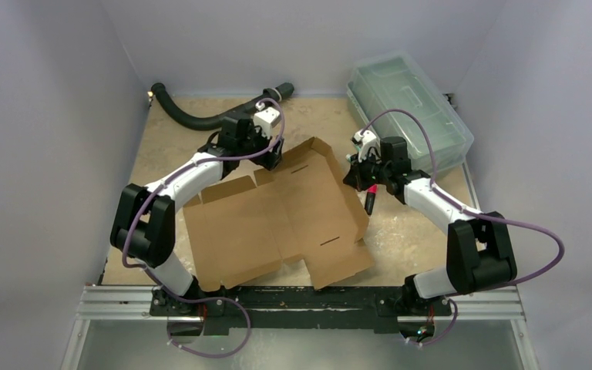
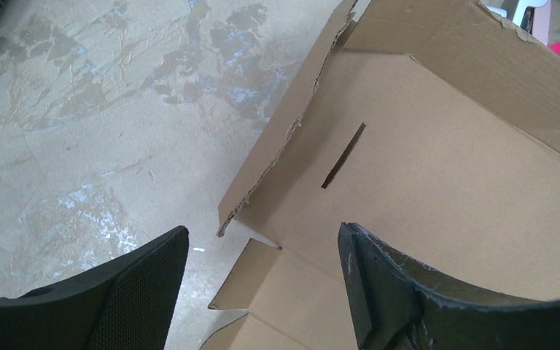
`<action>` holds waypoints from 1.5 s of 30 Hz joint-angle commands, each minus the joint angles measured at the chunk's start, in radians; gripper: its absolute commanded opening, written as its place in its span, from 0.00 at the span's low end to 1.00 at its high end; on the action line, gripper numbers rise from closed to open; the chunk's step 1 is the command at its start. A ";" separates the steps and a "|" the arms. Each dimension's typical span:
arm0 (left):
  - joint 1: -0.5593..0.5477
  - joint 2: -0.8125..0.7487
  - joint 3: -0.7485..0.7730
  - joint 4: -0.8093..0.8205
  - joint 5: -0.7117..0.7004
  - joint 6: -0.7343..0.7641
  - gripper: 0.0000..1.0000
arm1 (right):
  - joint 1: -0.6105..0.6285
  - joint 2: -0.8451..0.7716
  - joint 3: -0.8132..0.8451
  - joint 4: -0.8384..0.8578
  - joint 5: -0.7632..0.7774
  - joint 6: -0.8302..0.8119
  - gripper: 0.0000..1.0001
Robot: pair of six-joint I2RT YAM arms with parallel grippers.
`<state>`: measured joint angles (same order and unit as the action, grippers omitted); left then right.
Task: Fold the paper box
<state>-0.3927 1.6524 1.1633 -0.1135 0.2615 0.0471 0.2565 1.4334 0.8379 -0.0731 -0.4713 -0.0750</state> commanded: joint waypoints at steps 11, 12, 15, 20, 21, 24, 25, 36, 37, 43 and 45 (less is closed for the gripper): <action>0.006 0.072 -0.025 0.193 0.105 0.052 0.59 | -0.007 -0.001 0.044 0.010 -0.057 -0.020 0.00; 0.006 0.076 -0.027 0.206 0.107 0.058 0.59 | -0.007 -0.001 0.043 0.010 -0.059 -0.019 0.00; 0.006 0.092 -0.035 0.251 0.125 0.072 0.57 | -0.007 0.001 0.043 0.010 -0.061 -0.020 0.00; 0.005 0.142 -0.018 0.271 0.114 0.083 0.52 | -0.007 0.002 0.044 0.010 -0.061 -0.020 0.00; 0.004 0.151 -0.010 0.269 0.110 0.084 0.51 | -0.007 0.002 0.045 0.010 -0.061 -0.020 0.00; 0.005 0.174 0.009 0.267 0.101 0.087 0.48 | -0.007 0.004 0.045 0.010 -0.062 -0.020 0.00; 0.005 0.180 0.013 0.267 0.099 0.085 0.46 | -0.007 0.005 0.045 0.010 -0.063 -0.019 0.00; 0.003 0.208 0.038 0.278 0.074 0.084 0.00 | -0.008 0.011 0.045 0.012 -0.066 -0.011 0.00; 0.002 0.203 0.039 0.286 0.069 0.085 0.00 | -0.009 0.010 0.044 0.012 -0.066 -0.010 0.00; -0.004 0.084 0.022 0.322 0.049 0.137 0.00 | -0.024 0.000 0.047 0.010 -0.084 -0.009 0.00; -0.005 0.033 -0.003 0.341 0.049 0.170 0.00 | -0.023 -0.004 0.052 0.008 -0.086 -0.013 0.02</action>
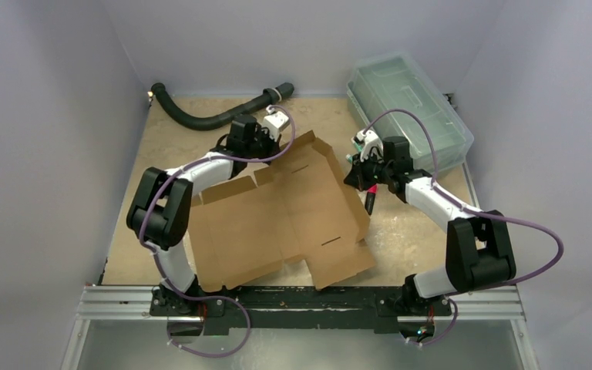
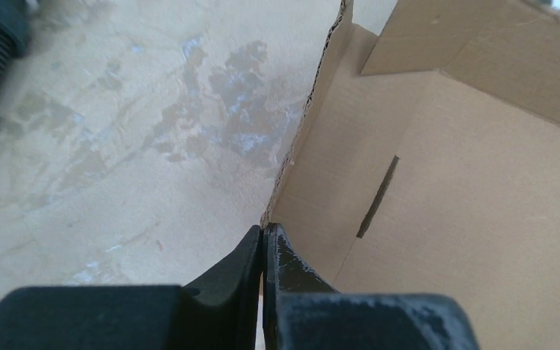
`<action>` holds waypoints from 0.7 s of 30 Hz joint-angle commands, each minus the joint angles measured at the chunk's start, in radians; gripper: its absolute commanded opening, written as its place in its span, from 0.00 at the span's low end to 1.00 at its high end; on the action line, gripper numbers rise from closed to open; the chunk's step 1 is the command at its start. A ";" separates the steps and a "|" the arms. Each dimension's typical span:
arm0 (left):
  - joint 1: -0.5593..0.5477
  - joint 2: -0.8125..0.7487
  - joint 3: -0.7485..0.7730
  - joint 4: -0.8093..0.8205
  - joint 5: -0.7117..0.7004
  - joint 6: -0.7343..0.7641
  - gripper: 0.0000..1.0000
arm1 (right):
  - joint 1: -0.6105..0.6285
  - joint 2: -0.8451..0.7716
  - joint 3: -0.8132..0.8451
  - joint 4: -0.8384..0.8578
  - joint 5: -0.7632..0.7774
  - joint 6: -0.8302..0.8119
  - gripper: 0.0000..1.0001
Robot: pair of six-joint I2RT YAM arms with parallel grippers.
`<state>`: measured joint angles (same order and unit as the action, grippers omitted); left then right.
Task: Fold the paper box
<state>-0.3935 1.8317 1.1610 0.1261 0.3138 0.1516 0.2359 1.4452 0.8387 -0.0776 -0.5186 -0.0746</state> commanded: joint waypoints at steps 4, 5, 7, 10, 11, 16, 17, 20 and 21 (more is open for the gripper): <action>-0.004 -0.201 0.001 0.099 0.021 0.091 0.00 | -0.004 -0.025 0.068 0.000 -0.060 -0.030 0.05; -0.004 -0.208 0.002 0.097 0.031 0.095 0.00 | -0.003 -0.032 0.073 -0.002 -0.067 -0.038 0.06; -0.004 -0.223 0.003 0.093 0.040 0.101 0.00 | -0.003 -0.046 0.085 -0.008 -0.084 -0.052 0.09; -0.006 -0.247 0.005 0.088 0.046 0.105 0.00 | -0.003 -0.060 0.093 -0.022 -0.132 -0.077 0.15; -0.008 -0.253 0.006 0.086 0.049 0.108 0.00 | -0.004 -0.061 0.097 -0.029 -0.146 -0.092 0.18; -0.020 -0.276 0.006 0.070 0.044 0.143 0.00 | -0.004 -0.058 0.141 -0.070 -0.239 -0.171 0.40; -0.021 -0.282 0.006 0.066 0.043 0.148 0.00 | -0.003 -0.054 0.154 -0.080 -0.250 -0.184 0.44; -0.022 -0.297 0.005 0.062 0.042 0.162 0.00 | -0.004 -0.053 0.186 -0.121 -0.269 -0.231 0.58; -0.022 -0.304 0.005 0.062 0.042 0.165 0.00 | -0.003 -0.058 0.194 -0.133 -0.273 -0.248 0.64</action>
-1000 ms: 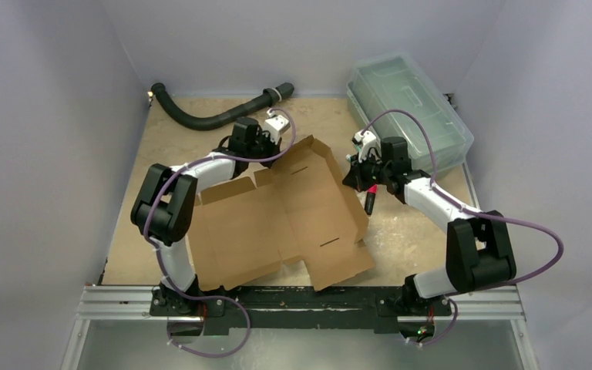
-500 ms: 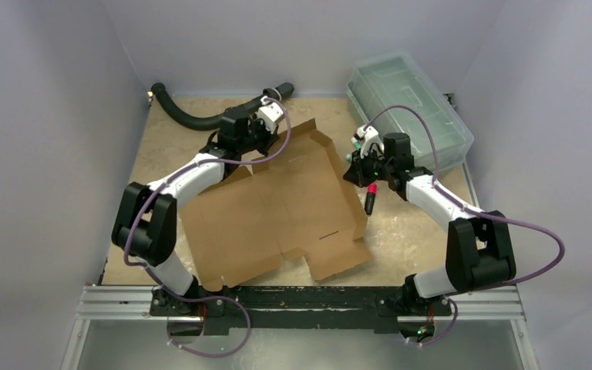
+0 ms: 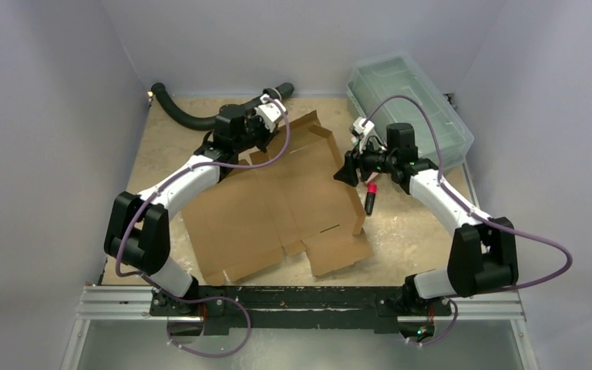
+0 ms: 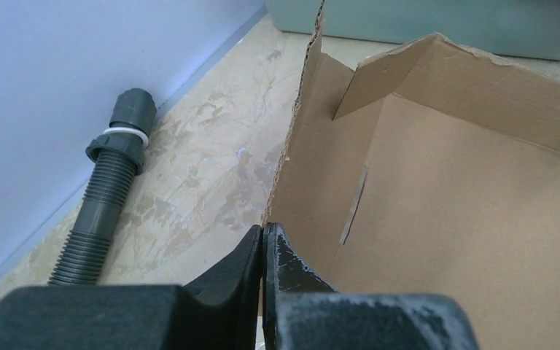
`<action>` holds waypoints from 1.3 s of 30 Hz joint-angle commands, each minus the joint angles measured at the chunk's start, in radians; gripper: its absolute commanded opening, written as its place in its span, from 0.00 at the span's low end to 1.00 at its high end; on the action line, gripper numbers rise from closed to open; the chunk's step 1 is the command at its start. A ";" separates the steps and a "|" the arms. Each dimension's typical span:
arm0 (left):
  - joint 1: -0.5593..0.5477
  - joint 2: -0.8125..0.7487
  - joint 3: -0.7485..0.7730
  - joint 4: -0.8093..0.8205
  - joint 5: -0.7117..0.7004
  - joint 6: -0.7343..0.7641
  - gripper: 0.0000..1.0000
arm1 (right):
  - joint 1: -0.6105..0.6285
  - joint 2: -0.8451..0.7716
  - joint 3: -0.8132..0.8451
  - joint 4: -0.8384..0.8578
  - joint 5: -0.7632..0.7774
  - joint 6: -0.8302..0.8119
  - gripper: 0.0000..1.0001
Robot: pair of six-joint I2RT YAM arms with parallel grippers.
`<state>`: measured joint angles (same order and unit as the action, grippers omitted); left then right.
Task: Fold the paper box
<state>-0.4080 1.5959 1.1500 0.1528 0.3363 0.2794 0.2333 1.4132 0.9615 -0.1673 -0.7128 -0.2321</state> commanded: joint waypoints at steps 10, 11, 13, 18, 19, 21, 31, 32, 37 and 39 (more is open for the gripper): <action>-0.011 -0.106 0.002 0.046 0.046 0.030 0.00 | -0.003 -0.085 0.252 -0.129 -0.082 -0.258 0.99; -0.012 -0.112 -0.002 0.049 0.053 0.027 0.00 | -0.003 -0.067 0.303 -0.170 -0.095 -0.304 0.99; -0.012 -0.126 -0.013 0.060 0.065 0.020 0.00 | -0.004 -0.019 0.406 -0.280 -0.139 -0.394 0.99; -0.014 -0.162 -0.030 0.068 0.091 0.011 0.00 | -0.002 0.103 0.656 -0.494 -0.225 -0.626 0.99; -0.014 -0.169 -0.035 0.070 0.092 0.012 0.00 | -0.002 0.128 0.706 -0.540 -0.244 -0.666 0.99; -0.014 -0.183 -0.046 0.074 0.095 0.014 0.00 | -0.001 0.171 0.791 -0.592 -0.273 -0.708 0.99; -0.014 -0.194 -0.063 0.106 0.137 -0.011 0.00 | 0.120 0.355 1.073 -0.707 -0.098 -0.770 0.99; -0.014 -0.194 -0.065 0.110 0.143 -0.018 0.00 | 0.129 0.365 1.087 -0.699 -0.088 -0.758 0.99; -0.014 -0.189 -0.073 0.134 0.170 -0.042 0.00 | 0.186 0.420 1.100 -0.674 -0.006 -0.758 0.94; -0.014 -0.191 -0.074 0.136 0.175 -0.046 0.00 | 0.202 0.441 1.107 -0.669 0.040 -0.768 0.89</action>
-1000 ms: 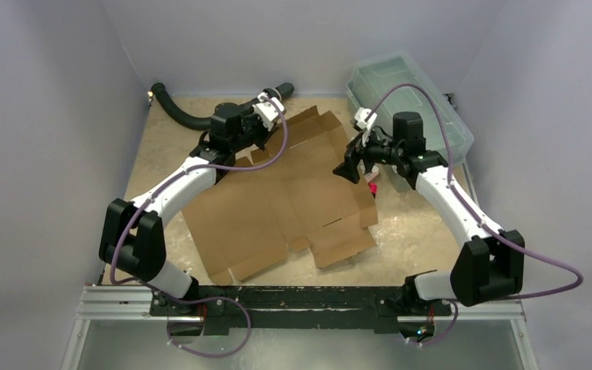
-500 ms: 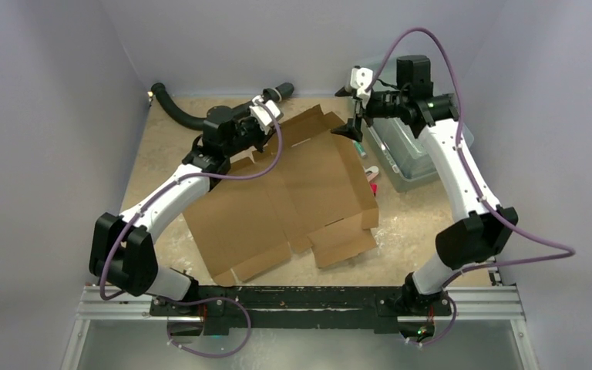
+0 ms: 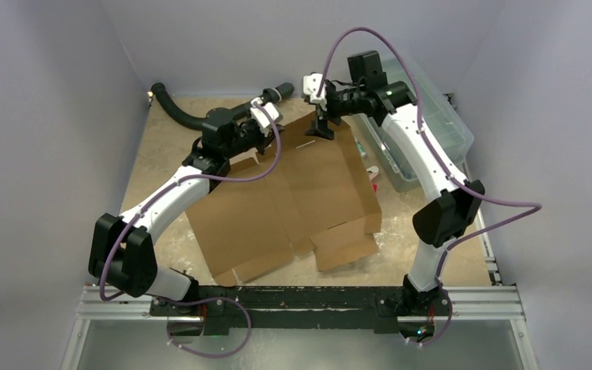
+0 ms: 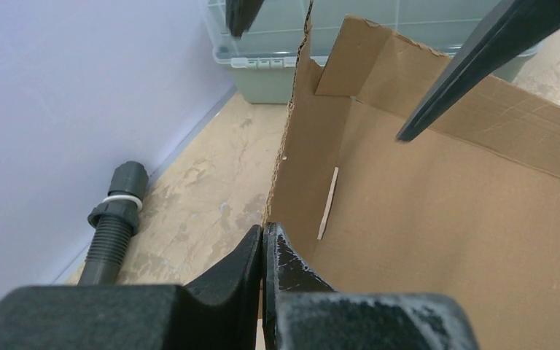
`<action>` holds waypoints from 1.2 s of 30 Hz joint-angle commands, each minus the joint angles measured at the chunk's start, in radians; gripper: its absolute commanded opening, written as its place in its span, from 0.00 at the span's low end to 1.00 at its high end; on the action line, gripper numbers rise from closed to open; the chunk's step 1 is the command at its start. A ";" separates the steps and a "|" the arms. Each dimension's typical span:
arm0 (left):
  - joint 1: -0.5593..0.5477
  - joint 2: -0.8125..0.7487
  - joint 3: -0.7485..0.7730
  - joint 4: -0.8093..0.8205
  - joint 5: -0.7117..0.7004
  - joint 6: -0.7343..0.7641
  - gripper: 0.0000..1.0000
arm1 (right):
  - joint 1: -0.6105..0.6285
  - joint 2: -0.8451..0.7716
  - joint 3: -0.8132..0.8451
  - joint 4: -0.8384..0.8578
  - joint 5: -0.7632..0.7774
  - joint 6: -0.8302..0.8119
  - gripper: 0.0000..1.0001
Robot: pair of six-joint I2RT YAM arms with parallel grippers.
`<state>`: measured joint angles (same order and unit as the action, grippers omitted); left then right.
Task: Fold the paper box
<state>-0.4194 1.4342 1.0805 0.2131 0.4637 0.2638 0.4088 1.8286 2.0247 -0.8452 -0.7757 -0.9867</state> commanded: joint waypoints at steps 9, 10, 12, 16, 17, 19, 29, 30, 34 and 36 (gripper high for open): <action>-0.002 -0.032 -0.008 0.078 0.057 -0.036 0.00 | 0.063 0.075 0.072 -0.021 0.177 -0.095 0.49; -0.002 -0.032 -0.008 0.080 0.058 -0.039 0.00 | 0.067 0.076 0.076 -0.021 0.183 -0.099 0.42; -0.002 -0.032 -0.008 0.082 0.059 -0.043 0.00 | 0.073 0.079 0.080 -0.020 0.198 -0.109 0.27; -0.002 -0.036 -0.014 0.097 0.059 -0.063 0.00 | 0.077 0.082 0.090 -0.021 0.214 -0.128 0.00; -0.002 -0.037 -0.016 0.104 0.050 -0.071 0.00 | 0.077 0.079 0.092 -0.021 0.205 -0.132 0.00; 0.001 -0.042 -0.017 0.112 0.026 -0.113 0.06 | 0.076 0.069 0.094 -0.013 0.189 -0.113 0.00; 0.162 -0.134 0.009 0.091 -0.029 -0.338 0.71 | 0.011 -0.153 -0.208 0.306 0.238 0.259 0.00; 0.184 -0.141 0.012 0.089 -0.026 -0.350 0.73 | -0.002 -0.194 -0.276 0.354 0.240 0.301 0.00; 0.238 -0.155 0.005 0.100 -0.012 -0.381 0.76 | -0.119 -0.362 -0.529 0.584 0.165 0.459 0.00; 0.251 -0.157 -0.004 0.106 -0.014 -0.385 0.77 | -0.163 -0.442 -0.629 0.654 0.123 0.492 0.00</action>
<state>-0.1925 1.3006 1.0657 0.2836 0.4412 -0.0662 0.3397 1.5246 1.5360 -0.4591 -0.5812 -0.6731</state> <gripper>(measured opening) 0.757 0.011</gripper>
